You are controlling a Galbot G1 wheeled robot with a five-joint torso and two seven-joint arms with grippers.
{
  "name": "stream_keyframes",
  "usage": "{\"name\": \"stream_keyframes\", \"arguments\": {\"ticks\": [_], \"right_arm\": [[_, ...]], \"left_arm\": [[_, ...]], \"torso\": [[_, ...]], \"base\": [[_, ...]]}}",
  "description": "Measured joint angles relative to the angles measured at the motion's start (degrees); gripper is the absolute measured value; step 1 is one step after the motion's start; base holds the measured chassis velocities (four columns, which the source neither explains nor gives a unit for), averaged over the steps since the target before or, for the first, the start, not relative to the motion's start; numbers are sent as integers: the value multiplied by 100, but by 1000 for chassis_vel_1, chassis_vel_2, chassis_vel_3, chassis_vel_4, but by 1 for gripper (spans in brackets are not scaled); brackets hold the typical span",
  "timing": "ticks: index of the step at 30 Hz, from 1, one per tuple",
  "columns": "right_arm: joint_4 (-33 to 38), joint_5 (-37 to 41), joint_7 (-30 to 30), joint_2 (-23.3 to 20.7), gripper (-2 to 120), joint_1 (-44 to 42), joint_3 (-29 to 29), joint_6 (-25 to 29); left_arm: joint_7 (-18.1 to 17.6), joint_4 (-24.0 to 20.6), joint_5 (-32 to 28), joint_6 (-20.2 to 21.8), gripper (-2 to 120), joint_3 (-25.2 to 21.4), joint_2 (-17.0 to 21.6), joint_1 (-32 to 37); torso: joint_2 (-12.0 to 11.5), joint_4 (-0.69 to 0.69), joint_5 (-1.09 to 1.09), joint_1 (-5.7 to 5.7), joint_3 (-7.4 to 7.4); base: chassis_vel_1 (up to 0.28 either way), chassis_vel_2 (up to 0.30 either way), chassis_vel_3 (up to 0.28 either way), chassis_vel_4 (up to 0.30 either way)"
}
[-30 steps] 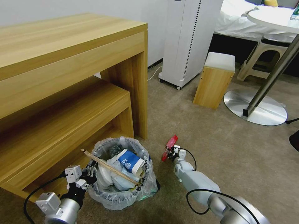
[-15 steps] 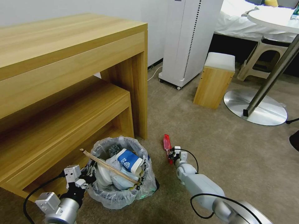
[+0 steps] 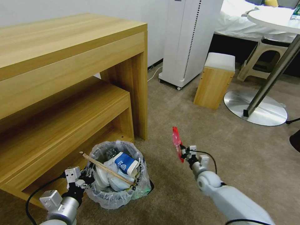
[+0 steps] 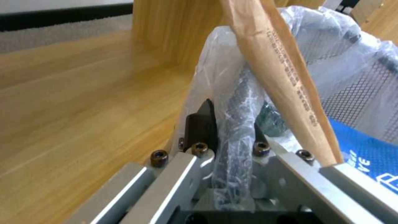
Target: Pick up the trash bin and place the garbage on the floor into it.
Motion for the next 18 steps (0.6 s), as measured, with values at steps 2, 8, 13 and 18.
{"name": "stream_keyframes", "arguments": {"ticks": [2,8,13,18], "right_arm": [[758,65,36,-292,0,-32,17,20],[1683,147,66,-611,0,111,-124,54],[2487,340,-37,-895,0,430,-419,36],[2886,365,-140,-1076,0,766,-793,20]], "left_arm": [[1,17,20,0,2,6,-7,3],[1,-16,54,-1,2,12,-13,38],[-2,-77,97,13,2,24,-27,69],[-10,-120,128,38,2,56,-61,71]], "torso": [[0,0,-1,0,0],[0,0,0,0,0],[0,0,-1,0,0],[0,-1,-1,0,0]], "base": [[0,0,0,0],[0,0,0,0],[0,0,0,0],[0,0,0,0]]}}
